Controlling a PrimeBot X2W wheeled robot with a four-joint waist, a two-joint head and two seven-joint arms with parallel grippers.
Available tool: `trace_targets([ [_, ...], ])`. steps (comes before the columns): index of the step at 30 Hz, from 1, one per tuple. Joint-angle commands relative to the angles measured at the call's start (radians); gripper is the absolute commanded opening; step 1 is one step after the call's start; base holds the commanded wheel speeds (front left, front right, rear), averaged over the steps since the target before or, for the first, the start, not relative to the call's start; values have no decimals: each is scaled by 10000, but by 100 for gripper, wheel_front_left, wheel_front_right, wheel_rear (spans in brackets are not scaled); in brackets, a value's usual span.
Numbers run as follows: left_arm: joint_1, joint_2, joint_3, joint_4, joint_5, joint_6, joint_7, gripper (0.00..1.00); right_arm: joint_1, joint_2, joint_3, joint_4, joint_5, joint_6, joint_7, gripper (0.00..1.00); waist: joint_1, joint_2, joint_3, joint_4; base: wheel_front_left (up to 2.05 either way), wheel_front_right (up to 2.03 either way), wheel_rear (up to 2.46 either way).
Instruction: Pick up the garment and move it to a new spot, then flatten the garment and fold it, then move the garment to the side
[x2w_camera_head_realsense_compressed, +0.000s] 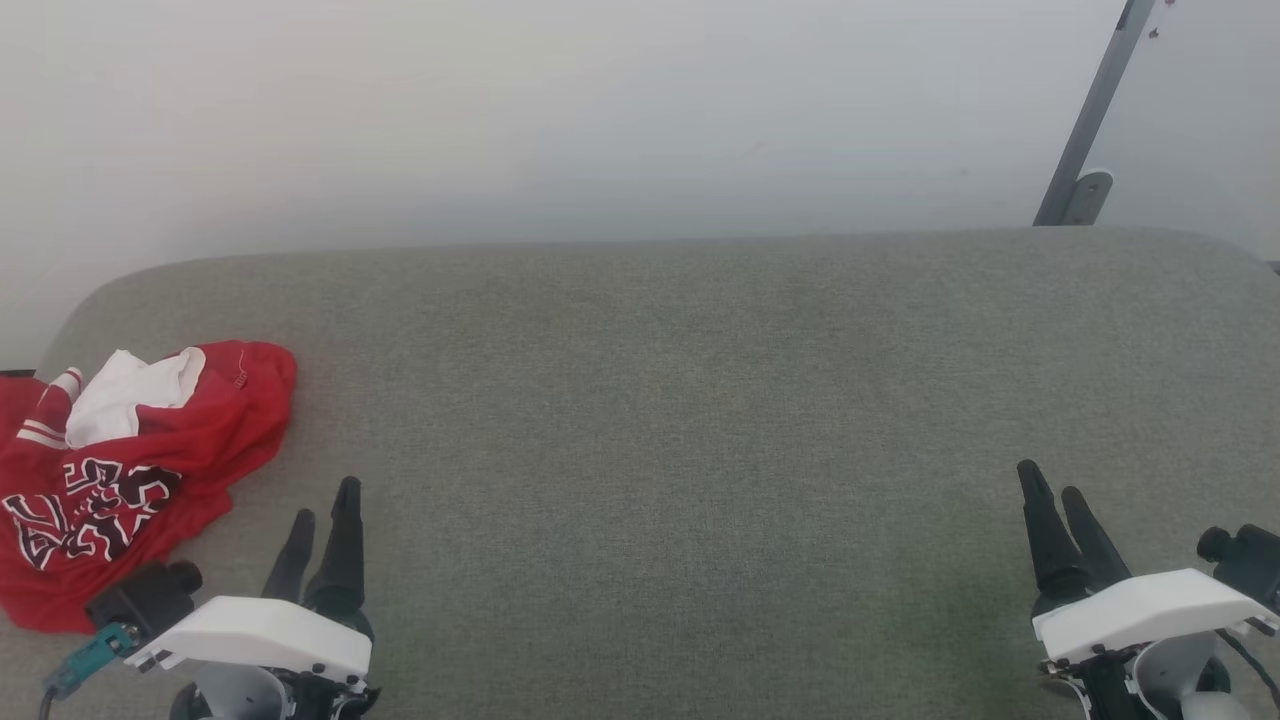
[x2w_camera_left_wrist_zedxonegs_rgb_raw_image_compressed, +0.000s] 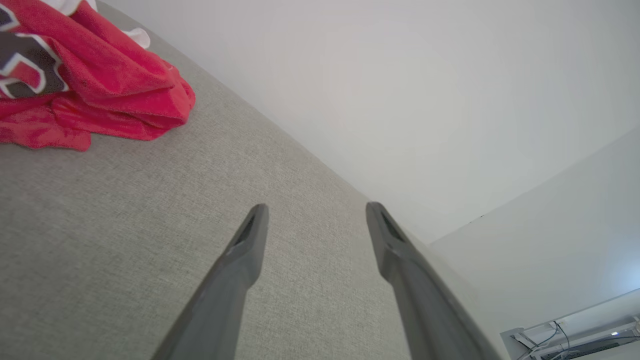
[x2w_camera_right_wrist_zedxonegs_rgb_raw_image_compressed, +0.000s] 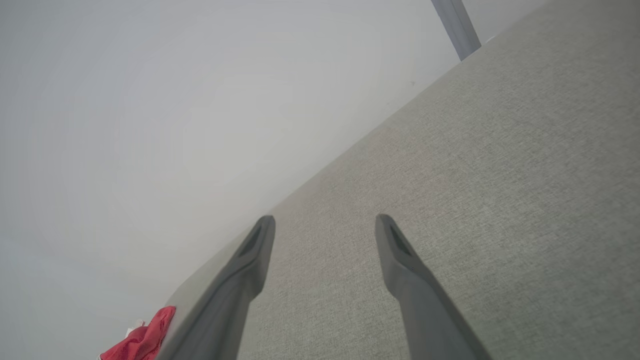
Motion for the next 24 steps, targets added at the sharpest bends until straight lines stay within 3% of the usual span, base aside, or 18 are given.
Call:
trace_targets([
  [1, -25, 77, 71, -79, 363, -54, -114, 100, -40, -48, -48, -165, -382, 5, -109, 100, 0, 0, -7, 6, 0, 0, 0],
  [24, 25, 64, 361, 88, 3267, -251, -743, 100, 167, -56, -104, -369, -2993, 6, -536, 100, 0, 0, -127, 43, 0, 0, 0],
])
